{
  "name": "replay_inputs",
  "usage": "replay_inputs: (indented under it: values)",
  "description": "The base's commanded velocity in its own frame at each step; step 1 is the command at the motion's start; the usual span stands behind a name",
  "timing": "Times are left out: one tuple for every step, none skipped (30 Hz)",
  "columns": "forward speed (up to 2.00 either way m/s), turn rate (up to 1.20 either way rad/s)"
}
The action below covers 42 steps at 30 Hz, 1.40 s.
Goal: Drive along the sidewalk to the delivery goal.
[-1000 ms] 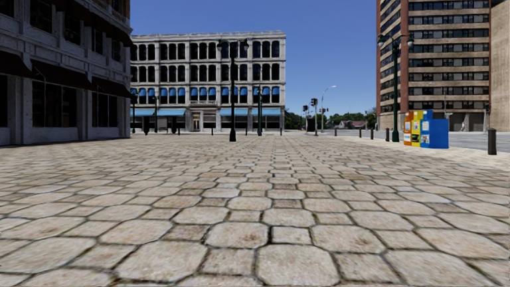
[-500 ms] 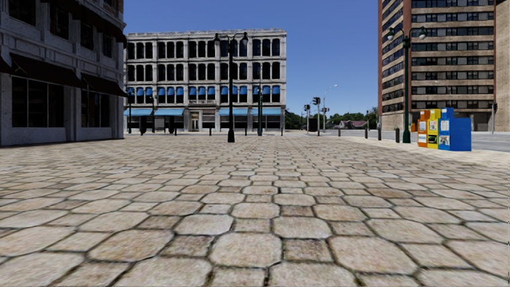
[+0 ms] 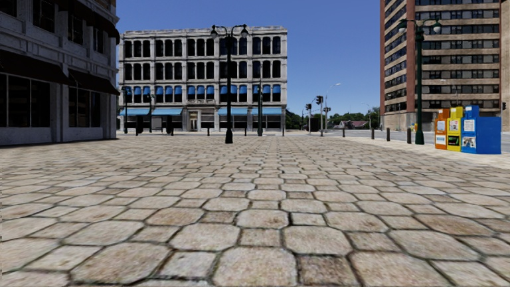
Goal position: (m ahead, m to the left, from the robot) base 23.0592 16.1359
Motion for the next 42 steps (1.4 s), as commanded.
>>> replay_inputs:
  values:
    - [2.0,0.0]
    - [2.0,0.0]
    - [2.0,0.0]
    - [2.0,0.0]
    - [2.0,0.0]
    - [2.0,0.0]
    - [2.0,0.0]
    - [2.0,0.0]
    - [2.0,0.0]
    - [2.0,0.0]
    - [2.0,0.0]
    - [2.0,0.0]
    - [2.0,0.0]
    - [2.0,0.0]
    - [2.0,0.0]
    - [2.0,0.0]
    - [2.0,0.0]
    - [2.0,0.0]
    - [2.0,0.0]
    - [2.0,0.0]
    - [2.0,0.0]
    - [2.0,0.0]
    - [2.0,0.0]
    - [2.0,0.0]
    - [2.0,0.0]
    - [2.0,0.0]
    - [2.0,0.0]
    - [2.0,0.0]
    - [2.0,-0.15]
    - [2.0,-0.15]
    - [2.0,-0.43]
    - [2.0,-0.64]
    - [2.0,-0.76]
    - [2.0,-0.79]
    - [2.0,-0.79]
    - [2.0,-0.8]
    - [2.0,-0.36]
    - [2.0,-0.1]
    - [2.0,-0.03]
    - [2.0,-0.01]
    - [2.0,-0.01]
    - [2.0,0.0]
